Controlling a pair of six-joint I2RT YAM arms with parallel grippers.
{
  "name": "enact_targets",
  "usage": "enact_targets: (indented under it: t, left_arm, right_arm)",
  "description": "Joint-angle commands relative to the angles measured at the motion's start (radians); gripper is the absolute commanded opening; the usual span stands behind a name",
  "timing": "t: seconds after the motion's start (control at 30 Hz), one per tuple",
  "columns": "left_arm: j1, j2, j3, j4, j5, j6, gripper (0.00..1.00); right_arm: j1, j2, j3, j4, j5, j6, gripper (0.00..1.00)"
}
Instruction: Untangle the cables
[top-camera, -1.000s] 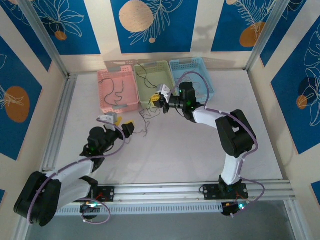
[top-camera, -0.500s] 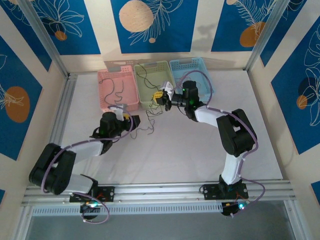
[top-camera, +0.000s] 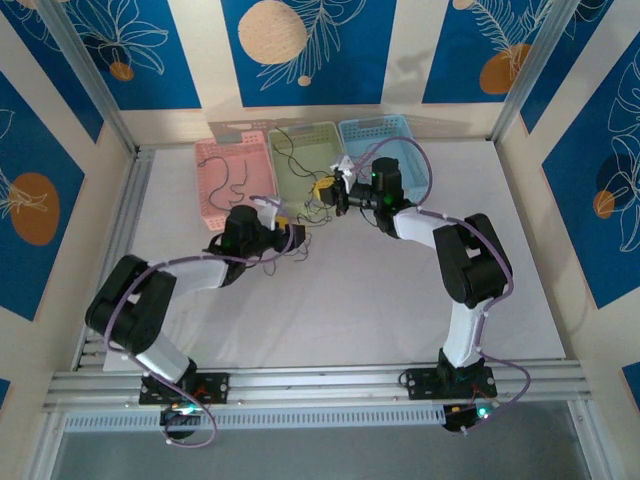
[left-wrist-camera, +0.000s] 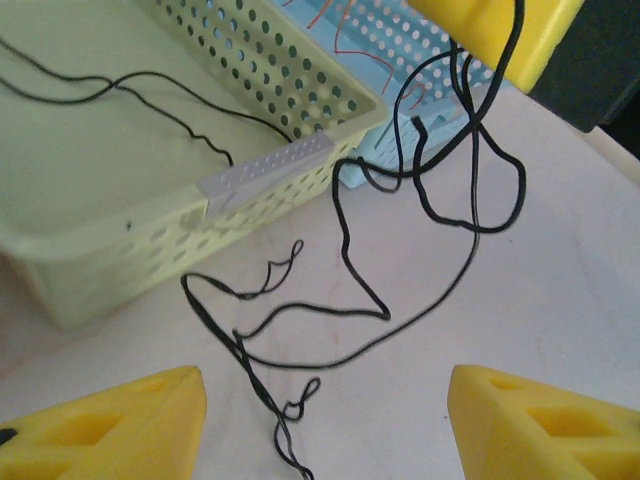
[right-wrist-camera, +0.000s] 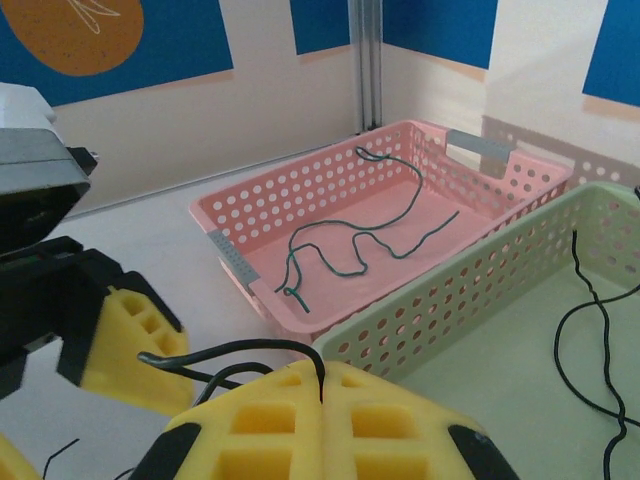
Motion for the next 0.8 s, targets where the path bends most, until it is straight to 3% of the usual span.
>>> enact_targets:
  t: [0.0, 0.13, 0.27, 0.5, 0.6, 0.77]
  left_arm:
    - [-0.007, 0.037, 0.061, -0.05, 0.016, 0.188, 0.65]
    - [-0.014, 0.082, 0.093, -0.041, 0.032, 0.247, 0.63]
    - [-0.03, 0.127, 0.152, -0.108, -0.022, 0.323, 0.61]
    - [-0.052, 0.181, 0.23, -0.107, -0.045, 0.366, 0.57]
    - [-0.057, 0.21, 0.26, -0.112, -0.043, 0.383, 0.46]
    - [-0.055, 0.202, 0.229, -0.058, -0.058, 0.371, 0.16]
  right_arm:
    - [-0.019, 0.014, 0.028, 0.021, -0.034, 0.059, 0.0]
    - [-0.02, 0.006, 0.026, 0.025, -0.049, 0.068, 0.0]
    - [-0.017, 0.006, 0.029, 0.023, -0.066, 0.068, 0.0]
    - [-0.012, 0.005, 0.035, 0.009, -0.086, 0.061, 0.0]
    - [-0.012, 0.006, 0.038, 0.002, -0.092, 0.059, 0.0]
    - [-0.013, 0.0, 0.035, 0.001, -0.088, 0.056, 0.0]
